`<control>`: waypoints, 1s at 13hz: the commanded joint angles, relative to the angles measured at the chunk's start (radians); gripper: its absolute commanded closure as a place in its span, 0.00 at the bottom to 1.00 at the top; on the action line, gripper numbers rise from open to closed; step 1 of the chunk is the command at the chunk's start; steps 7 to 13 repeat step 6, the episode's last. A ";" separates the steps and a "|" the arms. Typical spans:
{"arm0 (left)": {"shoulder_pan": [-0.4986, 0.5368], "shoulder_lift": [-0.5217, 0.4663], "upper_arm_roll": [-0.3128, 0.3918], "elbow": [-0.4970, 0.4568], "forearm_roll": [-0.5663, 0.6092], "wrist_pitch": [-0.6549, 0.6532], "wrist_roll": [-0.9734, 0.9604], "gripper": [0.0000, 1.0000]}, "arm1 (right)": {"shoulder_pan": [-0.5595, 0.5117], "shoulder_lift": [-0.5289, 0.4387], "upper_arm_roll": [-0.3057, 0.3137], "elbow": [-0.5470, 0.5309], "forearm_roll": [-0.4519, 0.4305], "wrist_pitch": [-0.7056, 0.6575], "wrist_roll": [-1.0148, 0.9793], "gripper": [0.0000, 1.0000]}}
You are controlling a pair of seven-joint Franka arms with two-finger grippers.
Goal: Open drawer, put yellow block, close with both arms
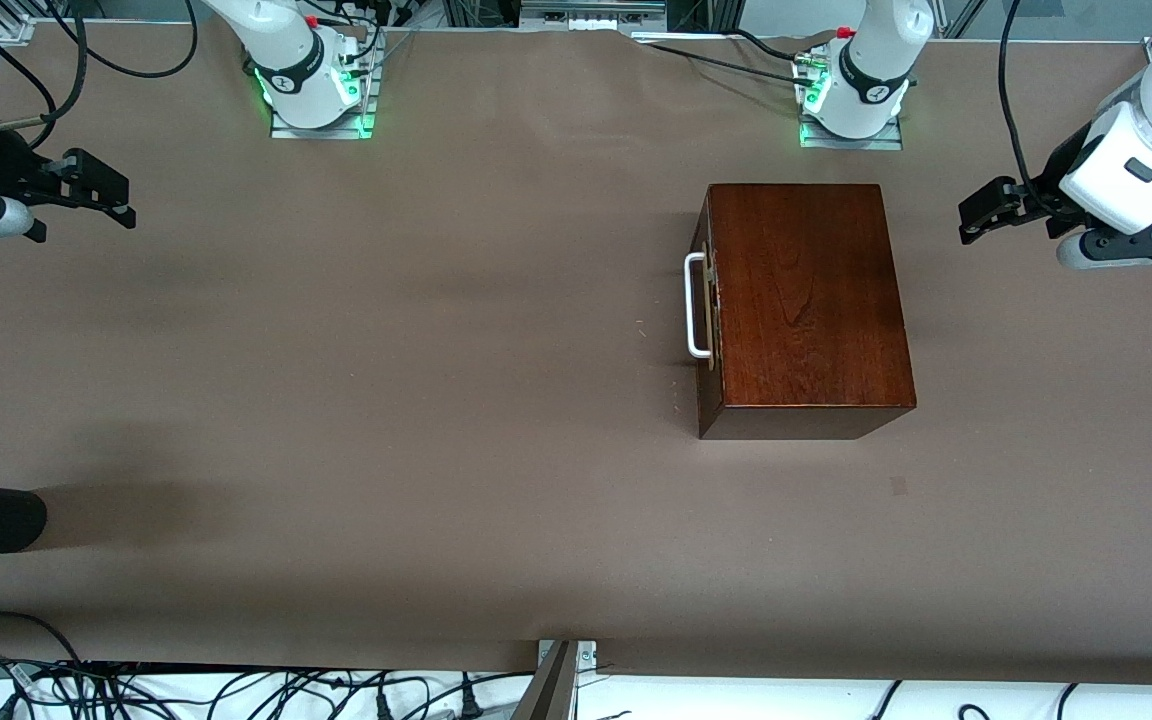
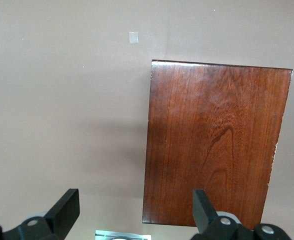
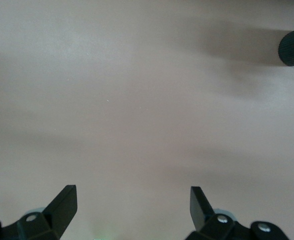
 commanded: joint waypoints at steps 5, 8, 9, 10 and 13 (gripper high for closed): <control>0.003 -0.025 0.006 -0.030 -0.013 0.022 0.020 0.00 | -0.009 0.001 0.007 0.011 0.003 -0.011 0.004 0.00; 0.006 -0.024 0.006 -0.028 -0.015 0.025 0.021 0.00 | -0.009 0.001 0.007 0.011 0.003 -0.011 0.004 0.00; 0.006 -0.024 0.006 -0.028 -0.015 0.025 0.021 0.00 | -0.009 0.001 0.007 0.011 0.003 -0.011 0.004 0.00; 0.006 -0.024 0.006 -0.028 -0.015 0.025 0.021 0.00 | -0.009 0.001 0.007 0.011 0.003 -0.011 0.004 0.00; 0.006 -0.024 0.006 -0.028 -0.015 0.025 0.021 0.00 | -0.009 0.001 0.007 0.011 0.003 -0.011 0.004 0.00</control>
